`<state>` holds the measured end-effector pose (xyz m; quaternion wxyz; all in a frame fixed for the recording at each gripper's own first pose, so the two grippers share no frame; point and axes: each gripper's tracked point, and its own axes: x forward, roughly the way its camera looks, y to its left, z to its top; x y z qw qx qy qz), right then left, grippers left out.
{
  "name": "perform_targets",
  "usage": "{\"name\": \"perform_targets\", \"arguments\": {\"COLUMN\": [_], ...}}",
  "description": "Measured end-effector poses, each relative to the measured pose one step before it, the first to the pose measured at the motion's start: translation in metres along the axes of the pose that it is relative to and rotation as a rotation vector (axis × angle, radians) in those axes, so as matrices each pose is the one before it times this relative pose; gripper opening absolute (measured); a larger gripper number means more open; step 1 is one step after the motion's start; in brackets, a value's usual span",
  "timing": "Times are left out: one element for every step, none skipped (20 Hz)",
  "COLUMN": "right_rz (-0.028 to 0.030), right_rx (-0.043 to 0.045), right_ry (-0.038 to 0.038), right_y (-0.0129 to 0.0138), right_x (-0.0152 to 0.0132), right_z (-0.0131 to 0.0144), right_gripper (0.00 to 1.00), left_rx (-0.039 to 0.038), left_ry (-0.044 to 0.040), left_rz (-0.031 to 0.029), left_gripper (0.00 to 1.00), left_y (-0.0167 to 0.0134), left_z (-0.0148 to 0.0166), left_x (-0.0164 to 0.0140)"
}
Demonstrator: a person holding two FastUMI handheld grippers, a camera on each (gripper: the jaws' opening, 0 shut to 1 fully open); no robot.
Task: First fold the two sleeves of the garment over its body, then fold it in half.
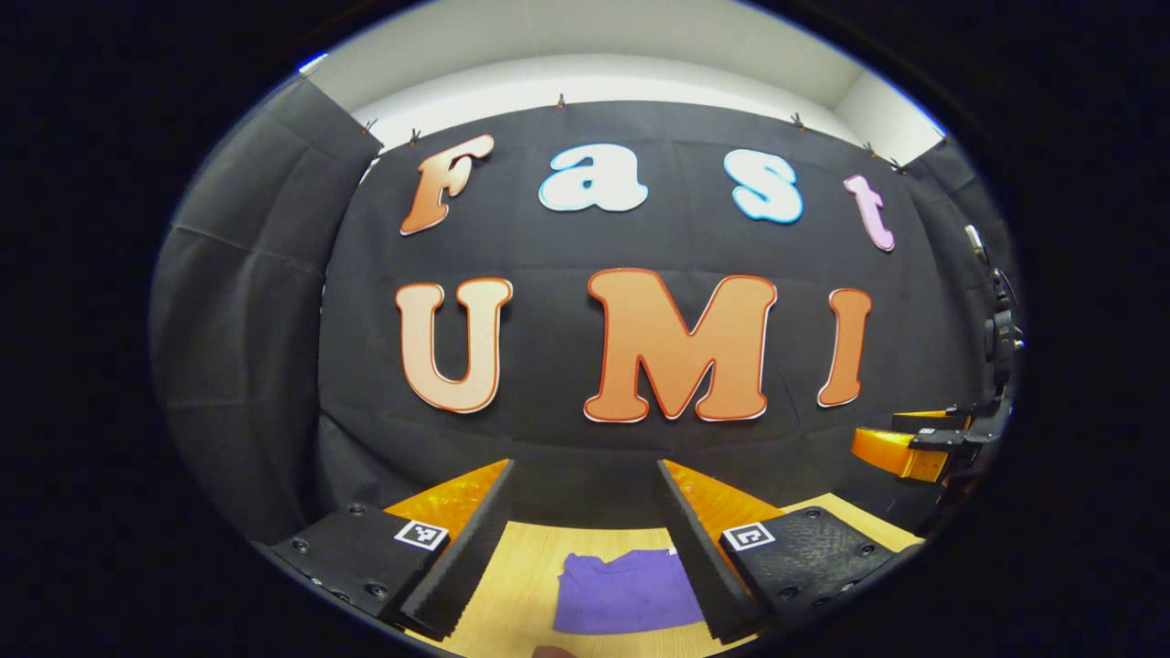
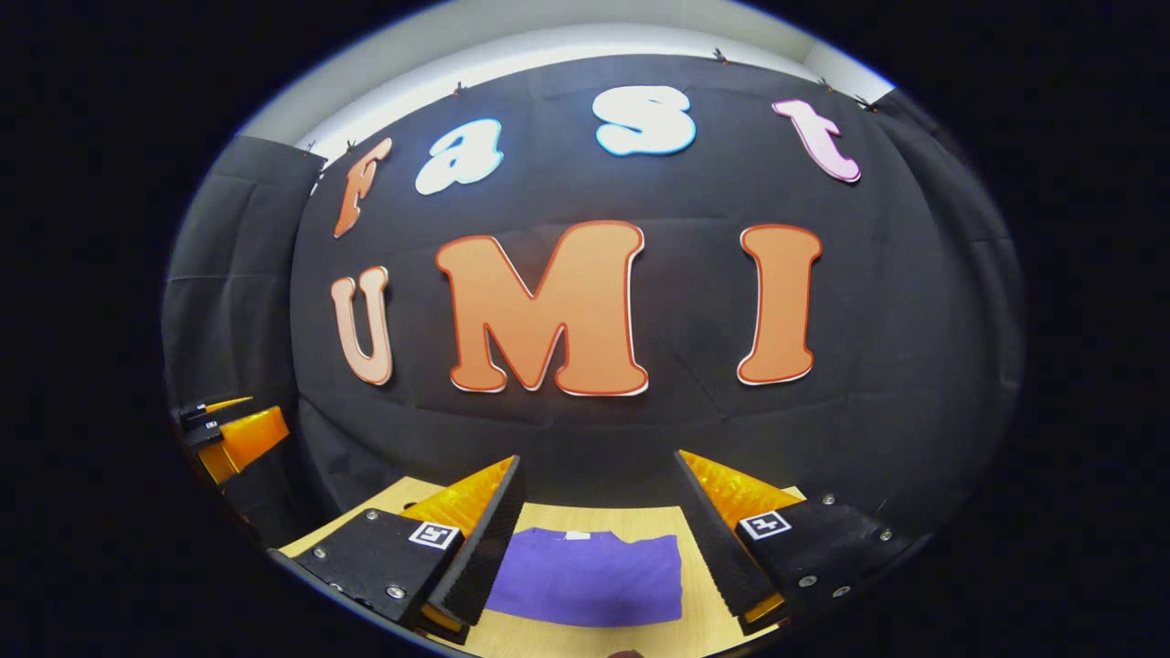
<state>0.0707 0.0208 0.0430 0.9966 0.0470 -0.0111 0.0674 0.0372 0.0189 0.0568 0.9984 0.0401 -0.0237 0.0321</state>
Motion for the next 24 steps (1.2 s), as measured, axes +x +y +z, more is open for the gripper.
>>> {"name": "perform_targets", "arguments": {"right_rz": [0.00925,0.0058,0.00715,0.01111,0.00125,0.01429,0.00209,0.01185,0.00495,0.00677,-0.00147,-0.00452,-0.00074,-0.00269,0.00184,-0.00463,0.00112,-0.00502,-0.00412,-0.00602,-0.00748,-0.00434,-0.00589,-0.00997], "right_rx": [-0.01191,-0.01521,-0.01098,-0.01486,-0.01506,-0.01841,-0.01826,-0.01027,-0.00149,0.00208,-0.00043,-0.003,-0.00417,-0.00574,-0.00157,0.00079,0.00425,0.00136,-0.00114,-0.00168,-0.00316,-0.00104,-0.00337,-0.00285], "right_ry": [-0.01001,0.00186,-0.01044,-0.0157,-0.00639,-0.00274,0.01472,0.0076,0.00211,0.00046,-0.00832,-0.00449,-0.00545,-0.00089,-0.0003,-0.00483,-0.00199,-0.0054,-0.00243,-0.00707,0.00112,0.00544,-0.00191,-0.00696], "right_y": [0.0067,0.00772,0.00757,0.00898,0.00634,0.00846,0.00579,0.00612,0.00508,0.00312,0.00033,-0.00079,0.00097,-0.00046,-0.00049,-0.00204,-0.00171,-0.00129,-0.00222,-0.00169,-0.00166,0.00007,0.00035,-0.00077], "right_x": [-0.00772,-0.00796,-0.00918,-0.00726,-0.00458,-0.00544,-0.00517,-0.00432,0.00009,-0.0023,0.00161,-0.00082,-0.00116,-0.00235,-0.00323,-0.00139,-0.00156,-0.00235,-0.0017,-0.00219,-0.00075,-0.0038,-0.00248,-0.00261], "right_z": [-0.00193,-0.0019,-0.00059,0.00189,-0.00064,-0.00143,-0.00491,-0.00373,0.00164,0.00009,0.00446,0.00279,0.00016,0.00141,-0.00002,0.00221,0.0004,0.00079,-0.00017,0.00064,-0.00088,-0.00203,0.00083,0.00099], "right_gripper": [1.0,1.0,1.0,0.95,1.0,1.0,1.0,1.0,0.95,0.95,0.95,0.95,1.0,0.95,1.0,0.95,0.95,0.95,0.95,0.95,0.95,0.95,0.95,0.95], "left_rx": [0.01177,0.01022,0.01126,0.01891,0.0121,0.00999,0.00677,0.00515,0.00413,0.00015,-0.00794,-0.01381,-0.0109,-0.00899,-0.00363,-0.00185,-0.0009,-0.00209,-0.0019,0.00033,0.00421,0.00521,0.00439,0.00329], "left_ry": [-0.00918,-0.00107,-0.00471,-0.00856,-0.00346,-0.01035,-0.01168,-0.00881,-0.00381,0.00619,0.01106,0.01168,0.01171,0.00909,0.01175,0.00307,0.00288,-0.00311,-0.00428,-0.00853,-0.00548,-0.00525,-0.00499,-0.00118], "left_rz": [-0.00526,-0.0004,-0.00819,0.0088,0.00114,0.00456,0.0021,0.00234,0.00352,0.00853,0.00485,0.00653,0.0042,0.00618,0.00251,0.00485,0.00414,0.00293,0.00147,-0.00241,-0.00308,-0.00259,-0.00487,-0.00968], "left_gripper": [0.93,0.93,0.94,0.94,0.94,0.93,0.93,0.93,0.93,0.93,0.93,0.94,0.94,0.94,0.93,0.93,0.93,0.93,0.93,0.93,0.93,0.93,0.93,0.93], "left_y": [-0.00225,-0.00107,0.00068,0.00396,0.00399,0.00159,0.00197,0.00069,0.00319,0.00204,0.00057,0.00055,-0.00013,0.00127,0.00165,0.00102,0.00163,0.00141,0.00155,0.00137,0.00126,0.00151,0.0017,0.00133], "left_z": [0.0004,-0.00131,0.00949,0.00166,0.00136,0.00035,0.00067,-0.00072,-0.00136,-0.0023,-0.00414,-0.00193,-0.00205,-0.00218,-0.00316,-0.00198,-0.00147,0.00088,0.00059,0.00297,0.00066,0.00222,-0.00109,-0.00023], "left_x": [-0.00977,-0.01085,-0.01546,-0.01212,-0.00819,-0.00644,-0.00518,-0.00735,-0.00552,-0.00334,-0.00131,-0.00148,-0.00183,-0.00181,-0.00023,-0.00196,-0.00105,-0.00158,-0.00229,-0.00178,-0.00001,-0.0009,-0.00191,-0.0006]}}
